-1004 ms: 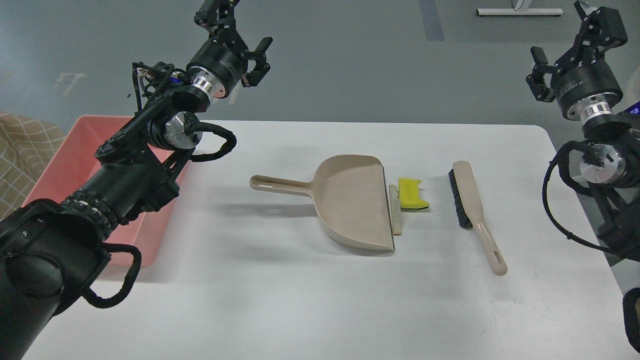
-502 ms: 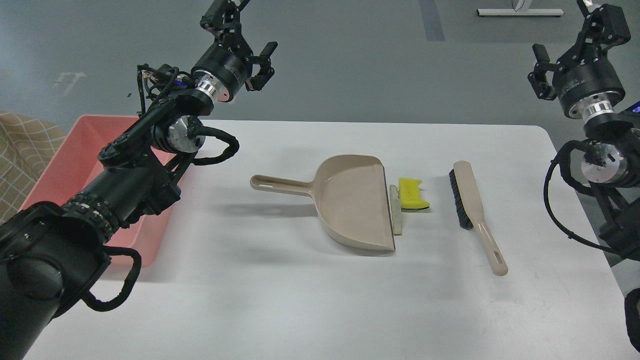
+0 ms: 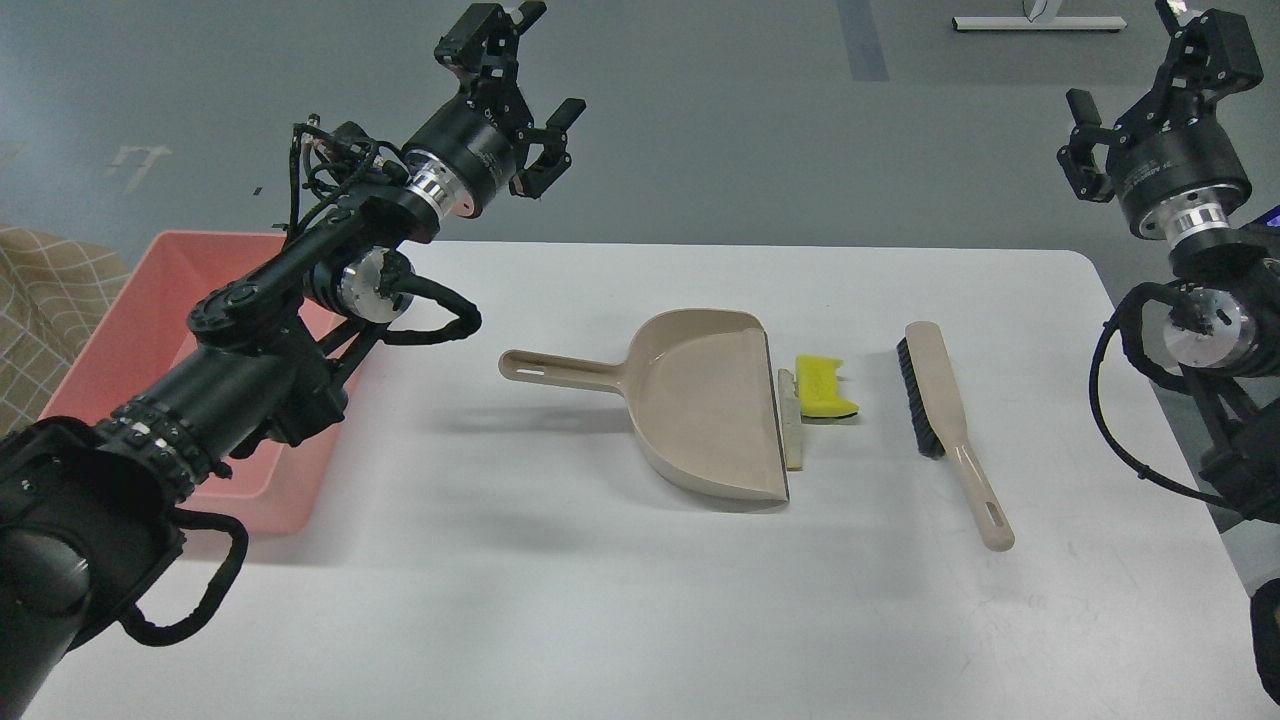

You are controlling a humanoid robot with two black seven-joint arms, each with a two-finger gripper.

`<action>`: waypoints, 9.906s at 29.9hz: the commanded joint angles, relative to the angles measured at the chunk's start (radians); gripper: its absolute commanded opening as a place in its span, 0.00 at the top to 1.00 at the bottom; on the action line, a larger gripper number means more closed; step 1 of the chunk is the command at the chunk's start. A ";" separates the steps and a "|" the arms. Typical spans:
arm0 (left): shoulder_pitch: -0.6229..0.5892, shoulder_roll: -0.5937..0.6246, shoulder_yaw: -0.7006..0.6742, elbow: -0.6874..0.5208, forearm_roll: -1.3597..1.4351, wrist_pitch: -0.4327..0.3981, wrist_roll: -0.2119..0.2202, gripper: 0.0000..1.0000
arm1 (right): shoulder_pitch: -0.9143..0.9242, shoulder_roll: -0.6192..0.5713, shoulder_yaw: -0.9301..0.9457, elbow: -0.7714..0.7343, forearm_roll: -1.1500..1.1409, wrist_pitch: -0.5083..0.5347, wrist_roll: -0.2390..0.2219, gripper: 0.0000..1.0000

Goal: Sweep and dump garbage into bin
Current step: 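Raise the left arm and move the left gripper above the pink bin, then reach the left gripper to the dustpan handle and grasp it, then reach the right gripper to the wooden brush handle and grasp it, then sweep the yellow sponge and white scrap into the dustpan with the brush, then lift the dustpan with the left gripper and tip it over the pink bin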

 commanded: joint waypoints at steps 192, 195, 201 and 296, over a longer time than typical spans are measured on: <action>0.444 0.036 0.147 -0.312 0.646 0.429 0.107 1.00 | -0.058 -0.576 -0.961 0.687 -0.661 0.009 -0.189 1.00; 0.444 0.038 0.147 -0.312 0.646 0.429 0.107 1.00 | -0.049 -0.575 -0.961 0.682 -0.661 0.009 -0.206 1.00; 0.445 0.036 0.147 -0.312 0.646 0.429 0.107 1.00 | -0.052 -0.566 -0.961 0.676 -0.661 0.009 -0.212 1.00; 1.046 0.906 -0.780 -0.268 0.842 0.347 -0.230 1.00 | -0.131 -0.799 -0.847 0.900 -0.522 -0.009 -0.137 1.00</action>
